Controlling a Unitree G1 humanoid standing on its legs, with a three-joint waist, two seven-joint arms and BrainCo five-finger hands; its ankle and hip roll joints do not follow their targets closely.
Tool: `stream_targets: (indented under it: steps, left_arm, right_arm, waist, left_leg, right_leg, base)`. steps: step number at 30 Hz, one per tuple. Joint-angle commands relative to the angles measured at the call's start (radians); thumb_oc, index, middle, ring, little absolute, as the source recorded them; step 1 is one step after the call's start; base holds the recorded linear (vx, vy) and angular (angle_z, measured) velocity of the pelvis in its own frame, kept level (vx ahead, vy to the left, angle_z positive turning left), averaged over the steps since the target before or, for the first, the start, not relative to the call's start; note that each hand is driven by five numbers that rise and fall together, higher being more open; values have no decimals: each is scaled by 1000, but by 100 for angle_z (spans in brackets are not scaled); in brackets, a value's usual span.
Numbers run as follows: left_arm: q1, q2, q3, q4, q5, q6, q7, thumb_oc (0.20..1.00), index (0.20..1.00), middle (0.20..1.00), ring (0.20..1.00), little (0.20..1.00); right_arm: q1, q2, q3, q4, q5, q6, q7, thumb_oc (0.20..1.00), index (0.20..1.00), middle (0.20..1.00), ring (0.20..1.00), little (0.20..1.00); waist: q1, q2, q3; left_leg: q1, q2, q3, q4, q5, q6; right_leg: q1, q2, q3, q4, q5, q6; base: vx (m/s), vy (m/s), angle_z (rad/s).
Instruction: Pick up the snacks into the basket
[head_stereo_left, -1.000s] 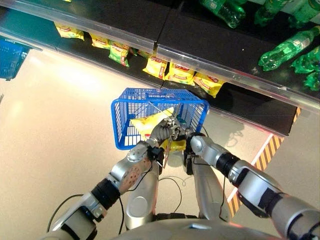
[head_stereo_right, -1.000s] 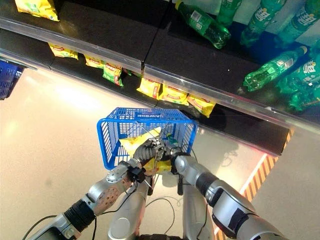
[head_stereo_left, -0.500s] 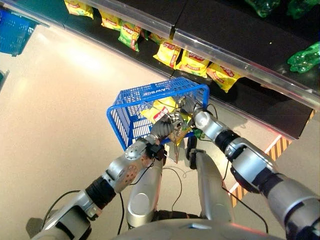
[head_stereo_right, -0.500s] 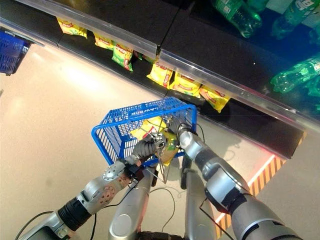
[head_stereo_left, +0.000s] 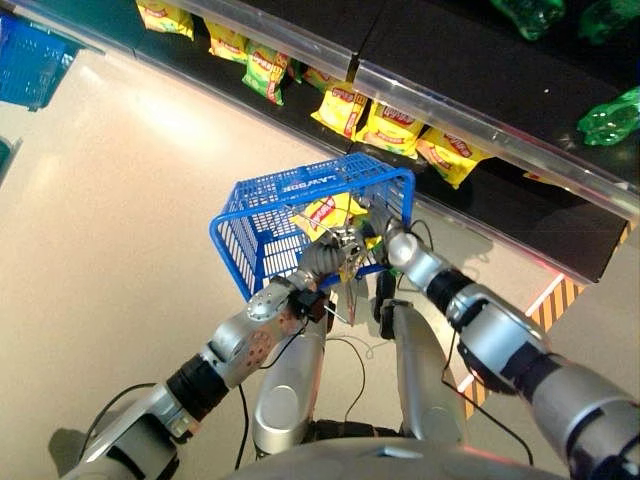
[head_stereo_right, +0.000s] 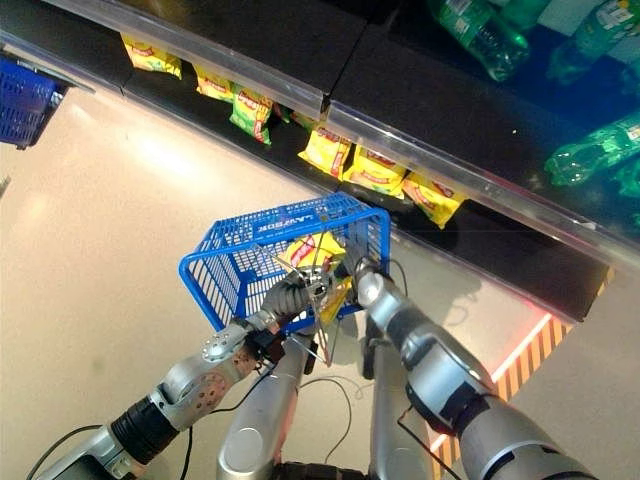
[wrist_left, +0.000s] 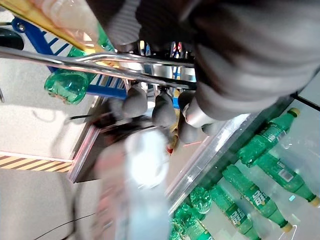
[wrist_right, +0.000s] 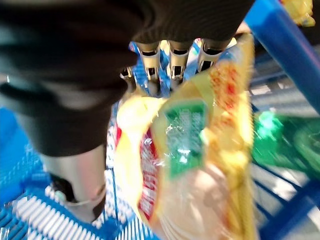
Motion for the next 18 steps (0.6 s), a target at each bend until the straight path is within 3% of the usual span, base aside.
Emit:
stream_targets:
  steps: [1, 3, 5, 7, 10, 11, 15, 16, 18]
  left_arm:
    - [46, -53, 42, -243, -60, -83, -73, 200, 200, 200, 200, 200]
    - [87, -52, 78, -224, -60, -91, -73, 200, 200, 200, 200, 200]
    - [153, -46, 143, -190, -56, -103, -78, 200, 200, 200, 200, 200]
    - [173, -46, 160, -176, -56, -101, -84, 200, 200, 200, 200, 200]
    - [257, -43, 252, -100, -35, -114, -109, 200, 200, 200, 200, 200]
    - [259, -44, 251, -99, -35, -115, -110, 200, 200, 200, 200, 200]
    - [330, -64, 360, 14, 17, -132, -116, 200, 200, 200, 200, 200]
    - [330, -64, 360, 14, 18, -132, -116, 200, 200, 200, 200, 200]
    - [352, -88, 424, 111, 92, -149, -104, 200, 200, 200, 200, 200]
  right_arm:
    - [36, -31, 38, -129, -106, -35, 21, 1000, 1000, 1000, 1000, 1000]
    - [118, -81, 48, -246, -187, -46, 48, 1000, 1000, 1000, 1000, 1000]
    - [239, -193, 21, -403, -280, -73, 75, 1000, 1000, 1000, 1000, 1000]
    - [278, -220, 10, -440, -297, -83, 89, 1000, 1000, 1000, 1000, 1000]
    - [456, -388, -64, -622, -330, -161, 126, 1000, 1000, 1000, 1000, 1000]
    - [460, -391, -66, -626, -330, -161, 128, 1000, 1000, 1000, 1000, 1000]
    - [644, -508, -142, -752, -300, -227, 192, 1000, 1000, 1000, 1000, 1000]
    - [645, -508, -142, -753, -300, -227, 192, 1000, 1000, 1000, 1000, 1000]
    - [737, -513, -185, -727, -251, -250, 213, 1000, 1000, 1000, 1000, 1000]
  waist:
    - [-8, -14, -71]
    - [-15, -25, -90]
    - [-26, -46, -122]
    - [-30, -51, -138]
    - [-55, -82, -205]
    - [-55, -82, -205]
    - [-74, -104, -302]
    - [-74, -104, -301]
    - [-86, -105, -359]
  left_leg:
    - [9, -11, 54, 29, -98, 23]
    - [38, -7, 52, 10, -98, 23]
    - [94, 1, 51, -23, -101, 22]
    - [107, 2, 48, -39, -94, 22]
    - [187, 8, 53, -97, -87, 18]
    - [190, 8, 53, -100, -86, 18]
    - [295, 18, 71, -189, -73, 15]
    - [296, 18, 71, -189, -72, 15]
    - [348, 19, 81, -237, -67, 14]
  right_leg:
    - [25, -18, 37, -178, 115, 112]
    - [55, -21, 33, -195, 113, 114]
    - [117, -24, 29, -229, 108, 118]
    - [132, -26, 29, -245, 115, 120]
    - [215, -25, 29, -310, 121, 129]
    - [219, -26, 28, -313, 121, 129]
    - [307, -16, 43, -387, 136, 135]
    - [308, -16, 43, -387, 136, 135]
    - [352, -17, 49, -429, 144, 138]
  base:
    - [46, -5, -5]
    - [68, -22, -7]
    - [105, -22, -10]
    - [68, -14, -1]
    - [153, -28, -4]
    - [137, -33, 0]
    - [131, -22, -17]
    - [93, -6, -17]
    - [118, 0, -10]
